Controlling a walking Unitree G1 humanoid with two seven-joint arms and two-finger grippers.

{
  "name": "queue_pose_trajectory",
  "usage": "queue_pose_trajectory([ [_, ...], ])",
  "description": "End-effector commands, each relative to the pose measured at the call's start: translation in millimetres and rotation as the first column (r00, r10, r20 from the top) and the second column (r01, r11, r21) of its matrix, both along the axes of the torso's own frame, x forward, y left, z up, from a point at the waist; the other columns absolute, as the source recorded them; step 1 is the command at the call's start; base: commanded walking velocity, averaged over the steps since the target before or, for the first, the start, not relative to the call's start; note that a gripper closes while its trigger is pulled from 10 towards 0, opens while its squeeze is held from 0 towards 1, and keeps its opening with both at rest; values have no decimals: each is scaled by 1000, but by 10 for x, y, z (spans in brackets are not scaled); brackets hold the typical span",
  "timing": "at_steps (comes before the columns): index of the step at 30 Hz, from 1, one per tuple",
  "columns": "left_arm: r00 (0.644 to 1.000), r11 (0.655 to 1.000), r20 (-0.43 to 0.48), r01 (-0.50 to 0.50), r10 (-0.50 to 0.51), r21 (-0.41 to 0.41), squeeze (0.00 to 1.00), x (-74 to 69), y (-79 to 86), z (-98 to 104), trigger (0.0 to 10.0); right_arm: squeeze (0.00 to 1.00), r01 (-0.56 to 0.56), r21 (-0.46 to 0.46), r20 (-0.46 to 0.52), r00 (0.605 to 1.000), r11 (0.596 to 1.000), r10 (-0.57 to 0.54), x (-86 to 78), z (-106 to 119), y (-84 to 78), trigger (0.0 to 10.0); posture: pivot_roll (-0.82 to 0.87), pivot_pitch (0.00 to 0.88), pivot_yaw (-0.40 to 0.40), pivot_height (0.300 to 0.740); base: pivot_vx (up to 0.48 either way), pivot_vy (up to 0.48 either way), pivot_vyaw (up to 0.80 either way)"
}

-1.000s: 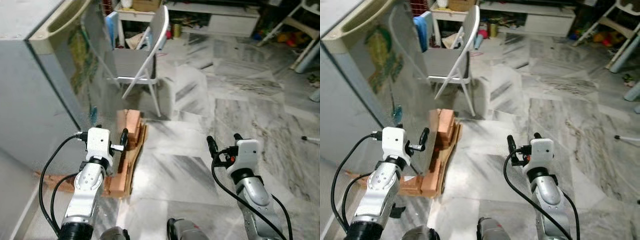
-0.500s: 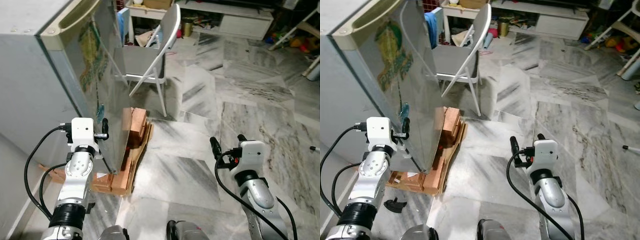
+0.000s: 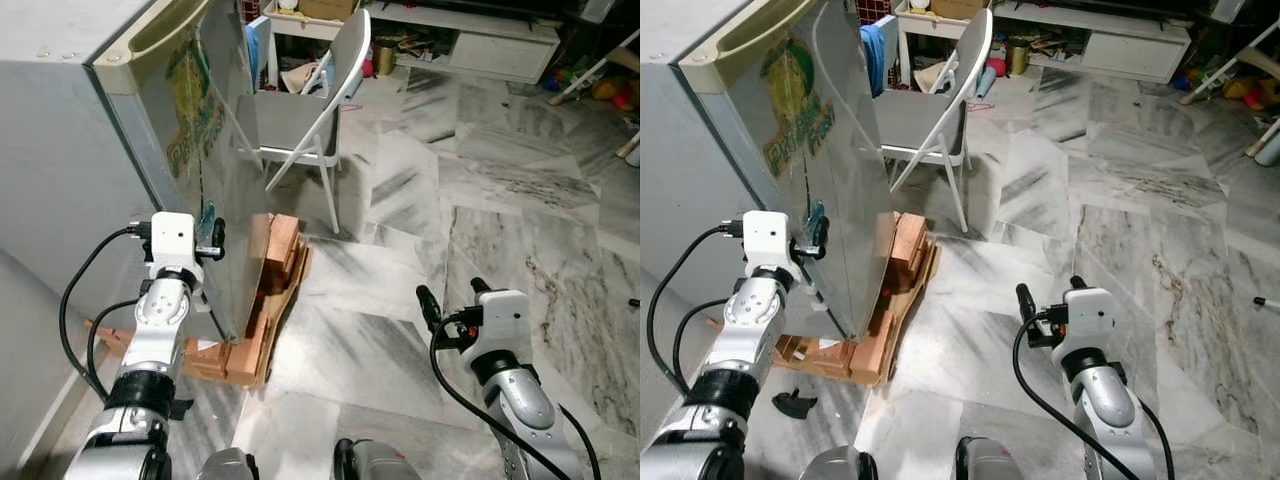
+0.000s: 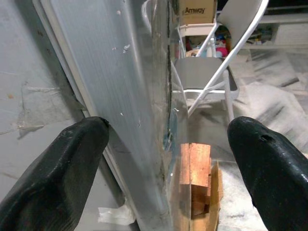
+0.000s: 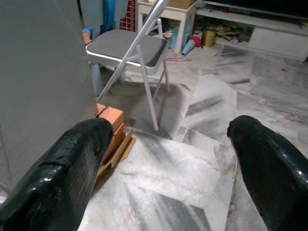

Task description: Restocking fridge

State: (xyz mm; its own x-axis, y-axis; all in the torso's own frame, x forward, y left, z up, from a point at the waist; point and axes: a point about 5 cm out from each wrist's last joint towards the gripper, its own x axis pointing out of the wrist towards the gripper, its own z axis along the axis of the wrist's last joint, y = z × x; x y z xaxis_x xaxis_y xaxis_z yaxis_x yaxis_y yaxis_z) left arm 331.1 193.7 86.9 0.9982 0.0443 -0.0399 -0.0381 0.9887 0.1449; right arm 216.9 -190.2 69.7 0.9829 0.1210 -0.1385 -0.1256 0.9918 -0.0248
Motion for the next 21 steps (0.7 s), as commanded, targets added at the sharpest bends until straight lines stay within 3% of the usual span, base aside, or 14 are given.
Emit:
queue_pose_trajectory([
  [1,997,998,51,-59,57,23,0,64,113,121,10000,0,-11,5,2,1000,1000,11,-25,40,-8,10000,-63,87,-16,740,0,0,0],
  [5,995,995,25,-98,97,31,0,47,160,77,10000,0,-16,9,-4,1000,1000,16,-44,35,-2,10000,-65,87,-10,740,0,0,0],
  [10,998,998,12,-59,59,16,0,3,123,3,10000,0,-16,15,-5,1000,1000,16,-40,32,12,10000,-60,90,-7,740,0,0,0],
  [16,998,999,56,22,-20,-30,0,119,-52,127,10000,0,-61,21,-41,997,998,62,-58,-3,62,10000,-58,87,-13,740,0,0,0],
  [19,991,994,96,101,-97,-36,0,217,-248,279,10000,0,-149,-41,-147,979,988,141,-177,-152,25,10000,-51,84,-16,740,0,0,0],
  [20,978,986,131,166,-162,-24,0,277,-415,393,10000,0,-150,-51,-192,972,987,138,-255,-223,-58,10000,-50,83,-16,740,0,0,0],
  [21,978,986,131,166,-162,-24,0,277,-415,393,10000,0,-150,-51,-192,972,987,138,-255,-223,-58,10000,-50,83,-16,740,0,0,0],
])
